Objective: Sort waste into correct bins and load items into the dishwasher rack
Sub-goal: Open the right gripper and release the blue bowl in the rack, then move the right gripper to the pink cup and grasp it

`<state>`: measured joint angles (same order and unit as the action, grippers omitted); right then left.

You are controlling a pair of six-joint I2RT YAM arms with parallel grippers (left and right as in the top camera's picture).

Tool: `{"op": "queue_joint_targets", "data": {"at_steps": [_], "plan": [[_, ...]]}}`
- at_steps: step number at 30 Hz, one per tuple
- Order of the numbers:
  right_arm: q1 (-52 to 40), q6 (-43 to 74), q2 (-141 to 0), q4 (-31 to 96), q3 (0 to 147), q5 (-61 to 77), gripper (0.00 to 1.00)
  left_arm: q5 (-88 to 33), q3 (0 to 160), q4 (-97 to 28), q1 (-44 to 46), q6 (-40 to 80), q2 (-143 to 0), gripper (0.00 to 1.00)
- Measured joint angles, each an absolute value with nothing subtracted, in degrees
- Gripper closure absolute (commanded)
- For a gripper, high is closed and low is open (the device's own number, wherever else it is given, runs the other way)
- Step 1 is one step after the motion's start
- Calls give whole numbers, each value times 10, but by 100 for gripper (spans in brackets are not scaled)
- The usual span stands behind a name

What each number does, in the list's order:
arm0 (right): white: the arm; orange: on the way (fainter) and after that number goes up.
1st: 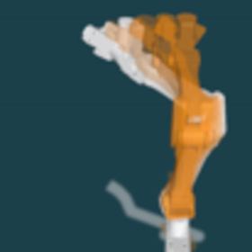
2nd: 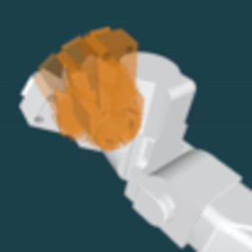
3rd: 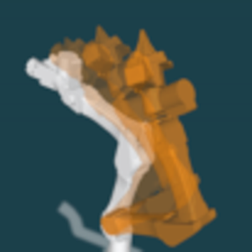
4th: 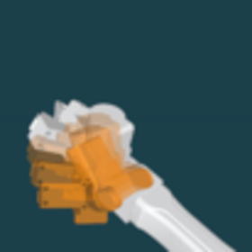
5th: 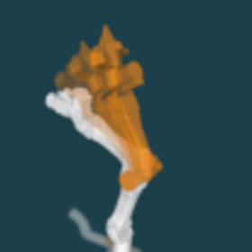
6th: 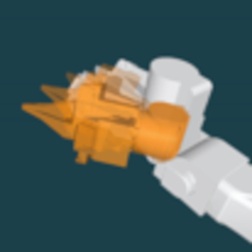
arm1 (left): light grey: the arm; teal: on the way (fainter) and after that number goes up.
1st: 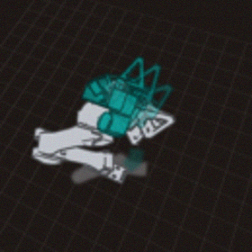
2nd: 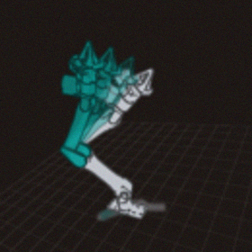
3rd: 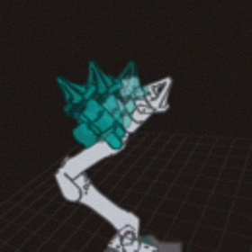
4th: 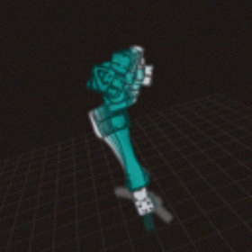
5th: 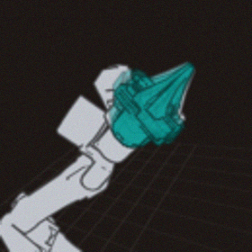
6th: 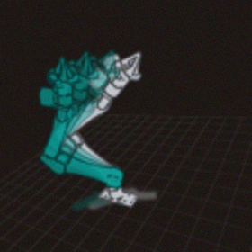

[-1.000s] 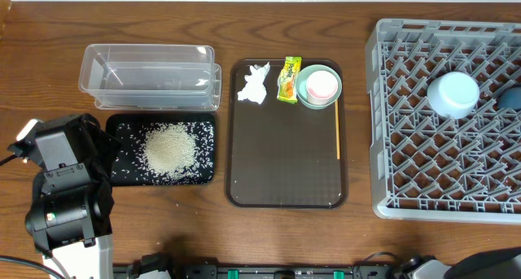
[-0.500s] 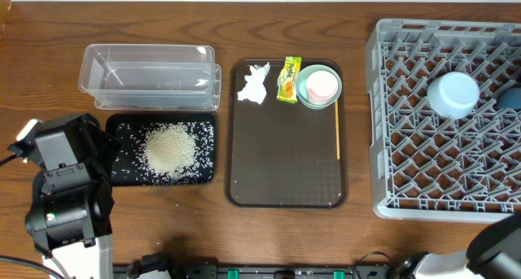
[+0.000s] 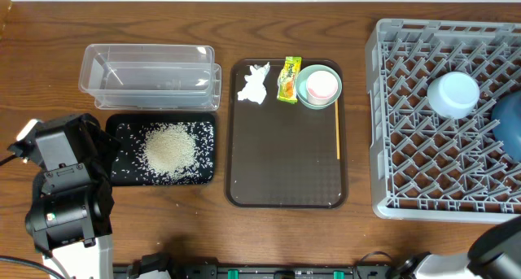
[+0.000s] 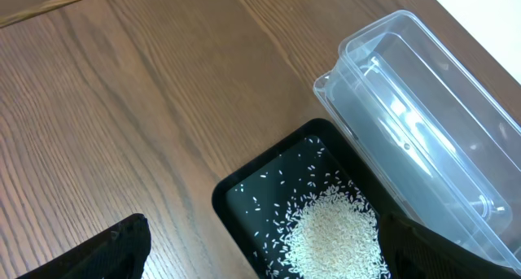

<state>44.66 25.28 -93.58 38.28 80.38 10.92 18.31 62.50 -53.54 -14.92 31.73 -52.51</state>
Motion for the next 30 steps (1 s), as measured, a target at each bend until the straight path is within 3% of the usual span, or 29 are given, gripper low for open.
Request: {"op": "queue_joint_targets", "data": {"at_steps": [3, 9, 13, 18, 25, 30], "plan": [[451, 268, -886, 393, 804, 106, 69, 183, 625, -535, -149, 317, -525, 9], [450, 283, -774, 374, 804, 156, 10, 183, 625, -535, -149, 317, -525, 9], [421, 281, -728, 325, 804, 271, 9, 183, 625, -535, -149, 317, -525, 9], [315, 277, -716, 296, 804, 363, 9, 183, 625, -535, -149, 317, -525, 9], [53, 201, -789, 307, 808, 313, 8, 183, 625, -535, -149, 317, -525, 9], [-105, 133, -935, 443, 912, 195, 10, 183, 625, -535, -149, 317, -525, 9]]}}
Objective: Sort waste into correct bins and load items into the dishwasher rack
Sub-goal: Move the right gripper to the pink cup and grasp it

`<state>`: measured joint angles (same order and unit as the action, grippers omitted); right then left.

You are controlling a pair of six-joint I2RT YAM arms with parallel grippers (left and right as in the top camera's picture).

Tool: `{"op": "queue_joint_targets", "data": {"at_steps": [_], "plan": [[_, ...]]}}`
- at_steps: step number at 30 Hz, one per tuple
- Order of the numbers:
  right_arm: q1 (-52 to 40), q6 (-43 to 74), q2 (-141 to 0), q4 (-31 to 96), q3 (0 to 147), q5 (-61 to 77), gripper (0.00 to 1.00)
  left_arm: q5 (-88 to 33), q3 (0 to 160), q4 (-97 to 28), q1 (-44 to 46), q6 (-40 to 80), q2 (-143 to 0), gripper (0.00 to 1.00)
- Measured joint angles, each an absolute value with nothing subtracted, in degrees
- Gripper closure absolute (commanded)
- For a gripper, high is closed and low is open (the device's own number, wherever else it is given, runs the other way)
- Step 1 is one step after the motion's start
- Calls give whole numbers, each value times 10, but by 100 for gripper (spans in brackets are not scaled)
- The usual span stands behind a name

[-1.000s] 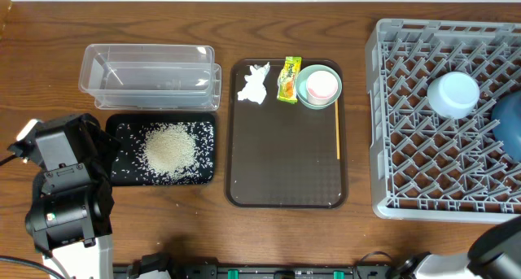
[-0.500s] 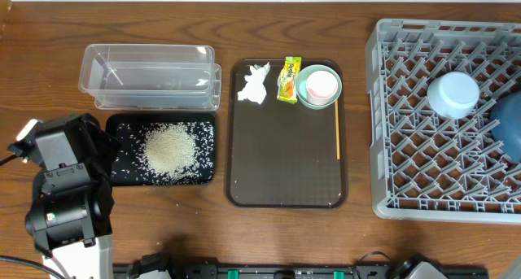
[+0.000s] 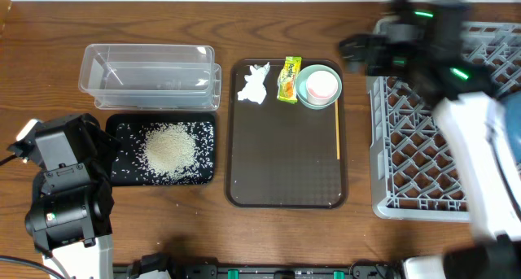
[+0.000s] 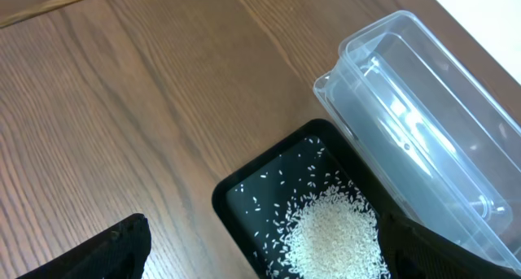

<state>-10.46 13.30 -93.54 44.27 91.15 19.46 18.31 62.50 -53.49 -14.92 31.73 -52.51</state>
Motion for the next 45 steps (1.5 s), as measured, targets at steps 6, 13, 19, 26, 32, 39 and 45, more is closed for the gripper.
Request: {"op": "queue_joint_targets", "data": {"at_steps": [6, 13, 19, 26, 32, 39, 45], "plan": [[-210, 92, -1128, 594, 1112, 52, 36, 183, 625, -535, -149, 317, -525, 9], [-268, 103, -1225, 629, 1167, -55, 60, 183, 625, -535, -149, 317, -525, 9], [-269, 130, -1249, 658, 1169, -66, 64, 183, 625, -535, -149, 317, -525, 9], [-269, 138, -1262, 662, 1171, -67, 64, 183, 625, -535, -149, 317, -525, 9], [-269, 141, -1289, 661, 1172, -75, 65, 183, 625, -535, -149, 317, -525, 9], [-269, 145, -1308, 657, 1172, -80, 84, 183, 625, -535, -149, 317, -525, 9], [-269, 149, -1308, 663, 1174, -81, 99, 183, 625, -535, -149, 317, -525, 9]]}}
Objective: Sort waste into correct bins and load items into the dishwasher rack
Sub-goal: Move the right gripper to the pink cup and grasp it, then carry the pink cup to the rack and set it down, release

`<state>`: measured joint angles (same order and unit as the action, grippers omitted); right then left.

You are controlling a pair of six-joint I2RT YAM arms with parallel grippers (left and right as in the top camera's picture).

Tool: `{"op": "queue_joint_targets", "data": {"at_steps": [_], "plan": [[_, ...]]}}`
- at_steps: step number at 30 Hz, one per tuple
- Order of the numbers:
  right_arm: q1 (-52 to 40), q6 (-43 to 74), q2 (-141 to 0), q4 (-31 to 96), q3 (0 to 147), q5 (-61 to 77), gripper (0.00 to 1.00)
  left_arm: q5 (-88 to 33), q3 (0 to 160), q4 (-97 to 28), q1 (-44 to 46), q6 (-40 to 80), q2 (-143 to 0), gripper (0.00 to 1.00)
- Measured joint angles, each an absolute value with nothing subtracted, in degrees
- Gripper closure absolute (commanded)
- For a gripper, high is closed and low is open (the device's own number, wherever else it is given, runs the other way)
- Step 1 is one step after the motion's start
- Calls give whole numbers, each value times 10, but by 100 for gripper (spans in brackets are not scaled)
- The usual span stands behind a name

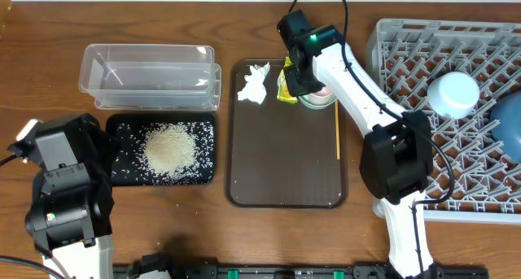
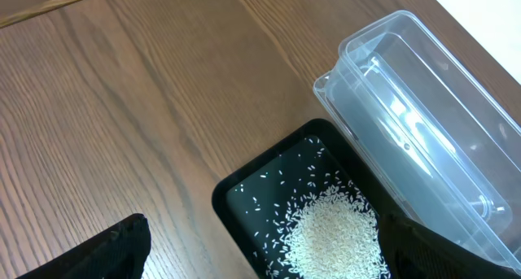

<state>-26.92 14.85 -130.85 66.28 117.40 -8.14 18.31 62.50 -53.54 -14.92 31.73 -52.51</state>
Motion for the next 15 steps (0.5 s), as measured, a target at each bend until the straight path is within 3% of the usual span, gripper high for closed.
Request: {"op": "queue_joint_targets", "data": {"at_steps": [11, 15], "plan": [[-261, 149, -1284, 775, 1321, -78, 99, 183, 625, -535, -149, 317, -525, 9], [-215, 146, -1220, 810, 1360, -46, 99, 183, 625, -535, -149, 317, -525, 9]]}}
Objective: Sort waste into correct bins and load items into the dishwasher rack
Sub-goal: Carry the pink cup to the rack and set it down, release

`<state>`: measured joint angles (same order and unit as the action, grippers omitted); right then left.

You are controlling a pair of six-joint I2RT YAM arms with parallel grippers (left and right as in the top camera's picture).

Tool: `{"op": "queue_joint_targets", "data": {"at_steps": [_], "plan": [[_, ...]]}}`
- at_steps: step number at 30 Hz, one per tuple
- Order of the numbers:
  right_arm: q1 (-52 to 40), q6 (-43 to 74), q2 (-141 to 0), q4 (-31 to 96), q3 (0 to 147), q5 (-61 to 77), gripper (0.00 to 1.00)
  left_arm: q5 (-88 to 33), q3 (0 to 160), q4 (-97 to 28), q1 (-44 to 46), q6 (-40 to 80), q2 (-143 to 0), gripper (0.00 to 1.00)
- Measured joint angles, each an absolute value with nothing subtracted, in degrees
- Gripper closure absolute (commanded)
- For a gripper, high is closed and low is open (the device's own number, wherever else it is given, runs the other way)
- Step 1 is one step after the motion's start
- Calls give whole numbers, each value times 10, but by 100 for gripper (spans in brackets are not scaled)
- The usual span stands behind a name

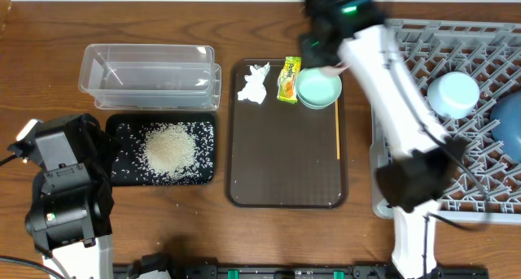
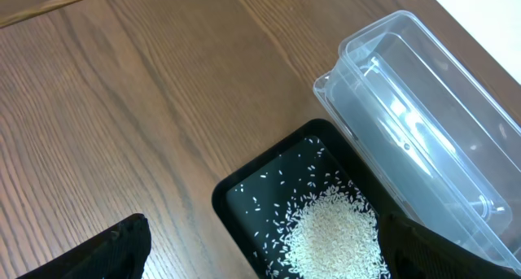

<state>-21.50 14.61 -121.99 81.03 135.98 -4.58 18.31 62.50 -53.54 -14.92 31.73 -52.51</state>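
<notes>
On the brown serving tray (image 1: 285, 165) lie a crumpled white tissue (image 1: 254, 84), a yellow-green wrapper (image 1: 289, 78), a teal bowl (image 1: 319, 90) and a thin yellow stick (image 1: 338, 132). The bowl's inside shows plain teal. My right gripper (image 1: 324, 55) is motion-blurred just above the bowl's far rim. A pale pink bit shows at its tip, and its jaws cannot be made out. My left gripper (image 2: 260, 259) stands open over the black tray of rice (image 2: 326, 230), holding nothing. The grey dishwasher rack (image 1: 456, 173) holds an upturned white cup (image 1: 453, 94) and a blue dish (image 1: 510, 124).
A clear plastic bin (image 1: 151, 76) stands behind the black rice tray (image 1: 163, 149) at the left. The left arm's base (image 1: 65, 189) sits at the front left. The right arm stretches over the rack's left edge toward the serving tray.
My right gripper was down on the bowl, whose inside looked pink-white. Now the arm is blurred and higher, and the bowl shows bare teal. The left arm has not moved.
At first the right arm was almost out of view at the front right corner. A second later it was blurred above the rack, near the serving tray. Then its gripper was down at the bowl, and now it is above it. The left gripper stayed open over the rice.
</notes>
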Motion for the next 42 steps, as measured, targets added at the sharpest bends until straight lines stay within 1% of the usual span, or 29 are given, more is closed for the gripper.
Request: {"op": "queue_joint_targets", "data": {"at_steps": [3, 5, 10, 11, 13, 15, 18, 26, 32, 37, 42], "plan": [[-138, 138, -1163, 847, 1369, 9, 99, 183, 625, -535, -149, 317, -525, 9], [-68, 126, -1133, 873, 1373, 58, 99, 183, 625, -535, -149, 317, -525, 9], [107, 53, -1115, 957, 1376, 225, 99, 183, 625, -535, -149, 317, -525, 9], [117, 46, -1115, 963, 1374, 240, 99, 183, 625, -535, -149, 317, -525, 9], [175, 0, -1115, 970, 1348, 320, 99, 183, 625, -535, -149, 317, -525, 9], [212, -36, -1115, 970, 1315, 377, 99, 183, 625, -535, -149, 317, -525, 9], [252, -97, -1115, 969, 1242, 455, 99, 183, 625, -535, -149, 317, -525, 9], [325, -267, -1117, 971, 983, 643, 99, 183, 625, -535, -149, 317, -525, 9], [406, -367, -1118, 947, 868, 706, 99, 183, 625, -535, -149, 317, -525, 9], [452, -395, -1118, 891, 810, 724, 99, 183, 625, -535, -149, 317, -525, 9], [458, -394, -1118, 823, 762, 742, 99, 183, 625, -535, -149, 317, -525, 9]]}}
